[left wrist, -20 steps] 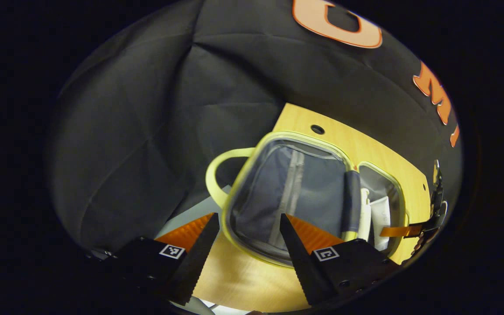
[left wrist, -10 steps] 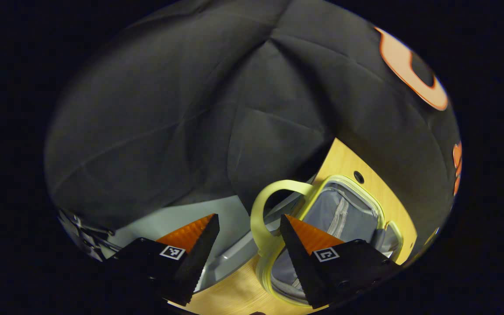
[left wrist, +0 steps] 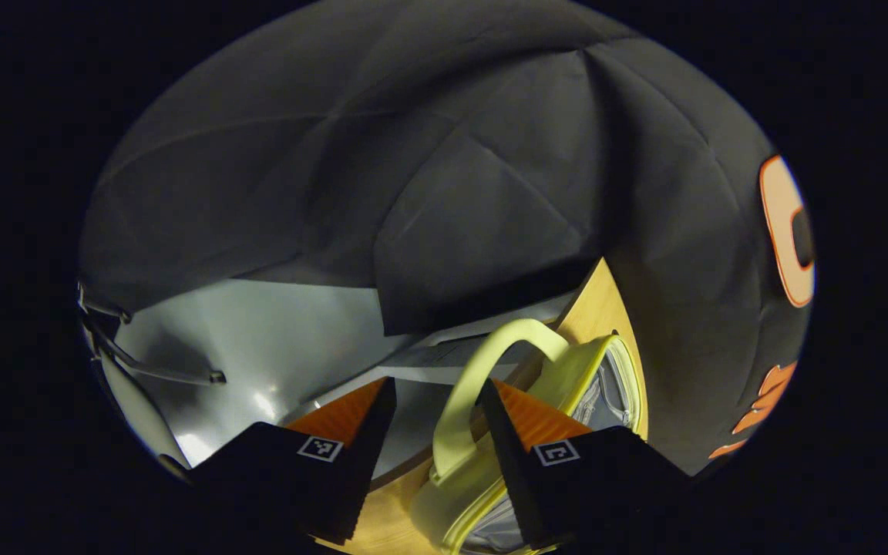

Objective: First open the suitcase, pack the skin care products into it, and then close the suitcase.

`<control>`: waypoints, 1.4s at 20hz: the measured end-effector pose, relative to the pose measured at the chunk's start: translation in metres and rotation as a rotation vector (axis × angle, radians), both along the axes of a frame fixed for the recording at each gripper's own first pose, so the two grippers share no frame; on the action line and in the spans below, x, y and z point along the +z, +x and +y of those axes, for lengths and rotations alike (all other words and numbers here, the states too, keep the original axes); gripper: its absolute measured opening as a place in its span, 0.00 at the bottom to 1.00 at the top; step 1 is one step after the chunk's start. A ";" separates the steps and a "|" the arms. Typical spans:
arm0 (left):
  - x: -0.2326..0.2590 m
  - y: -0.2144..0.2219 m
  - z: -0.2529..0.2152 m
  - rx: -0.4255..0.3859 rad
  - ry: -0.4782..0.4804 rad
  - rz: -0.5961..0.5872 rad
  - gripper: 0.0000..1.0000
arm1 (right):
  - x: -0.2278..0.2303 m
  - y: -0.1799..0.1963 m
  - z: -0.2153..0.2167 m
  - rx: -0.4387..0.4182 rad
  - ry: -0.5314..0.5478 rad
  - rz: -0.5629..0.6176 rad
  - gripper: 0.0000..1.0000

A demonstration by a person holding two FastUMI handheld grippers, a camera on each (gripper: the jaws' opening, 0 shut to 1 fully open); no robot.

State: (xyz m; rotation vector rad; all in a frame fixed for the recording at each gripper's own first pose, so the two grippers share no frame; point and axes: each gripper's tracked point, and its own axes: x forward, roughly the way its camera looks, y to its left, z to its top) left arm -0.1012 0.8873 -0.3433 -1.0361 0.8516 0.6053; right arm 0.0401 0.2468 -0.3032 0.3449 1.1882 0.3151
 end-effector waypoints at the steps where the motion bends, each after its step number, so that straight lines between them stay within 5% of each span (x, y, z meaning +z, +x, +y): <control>1: -0.006 0.000 -0.002 0.004 -0.023 0.005 0.75 | 0.011 0.001 -0.004 -0.006 0.010 -0.033 0.66; 3: -0.012 0.007 -0.010 0.048 -0.096 -0.025 0.69 | 0.027 0.001 -0.017 -0.030 0.020 -0.082 0.68; 4: -0.005 0.005 -0.013 0.063 -0.128 -0.031 0.38 | 0.032 0.003 -0.026 -0.047 0.015 -0.102 0.69; 5: -0.008 0.006 -0.019 0.071 -0.146 -0.032 0.31 | 0.039 0.004 -0.036 -0.064 0.009 -0.128 0.72; 15: 0.034 0.000 -0.012 0.003 0.016 -0.048 0.18 | 0.096 0.022 -0.121 -0.223 -0.025 -0.344 0.94; 21: 0.127 0.018 -0.019 -0.096 0.316 -0.124 0.11 | 0.140 0.031 -0.183 -0.285 -0.088 -0.520 0.95; 22: 0.138 0.021 -0.030 -0.111 0.354 -0.141 0.04 | 0.150 0.033 -0.193 -0.294 -0.094 -0.551 0.95; 28: 0.235 0.021 -0.076 -0.195 0.578 -0.222 0.04 | 0.196 0.038 -0.254 -0.327 -0.191 -0.718 0.96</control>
